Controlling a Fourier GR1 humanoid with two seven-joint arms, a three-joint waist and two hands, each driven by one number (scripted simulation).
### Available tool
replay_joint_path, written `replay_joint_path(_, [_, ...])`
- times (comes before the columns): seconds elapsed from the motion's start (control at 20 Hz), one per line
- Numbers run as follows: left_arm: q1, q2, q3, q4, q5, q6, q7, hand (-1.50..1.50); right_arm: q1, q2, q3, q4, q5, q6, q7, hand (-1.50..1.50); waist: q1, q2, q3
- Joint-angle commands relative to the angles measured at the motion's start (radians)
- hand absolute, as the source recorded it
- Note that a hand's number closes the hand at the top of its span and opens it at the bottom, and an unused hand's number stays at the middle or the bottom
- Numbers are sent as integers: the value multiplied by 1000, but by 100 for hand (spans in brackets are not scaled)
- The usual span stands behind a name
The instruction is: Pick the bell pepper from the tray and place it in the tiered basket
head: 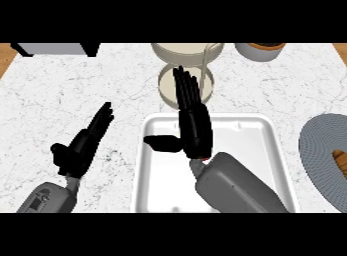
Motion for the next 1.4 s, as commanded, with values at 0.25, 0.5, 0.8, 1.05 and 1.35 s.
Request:
replay_joint_path(0.25, [36, 16, 18, 12, 3, 5, -2, 0, -106, -88, 145, 168, 243, 416, 458, -150, -44, -23, -11])
replay_joint_path(0.5, [36, 20, 18, 7, 7, -3, 9, 0, -202, -11, 214, 147, 274, 723, 729, -150, -30, -24, -7])
replay_joint_path(0.8, [23, 6, 2, -5, -3, -16, 11, 0, -296, 32, 236, -40, 179, 977, 1093, -150, -7, -6, 2])
replay_joint_path(1.05, [28, 17, 16, -27, 3, -21, 27, 0, -251, 32, 268, -94, 185, 1000, 1181, -150, -15, -3, 3])
replay_joint_path(1.35, [34, -4, 19, -21, -12, -7, 0, 0, -229, 32, 236, -8, 291, 1030, 1184, -150, -22, 1, 3])
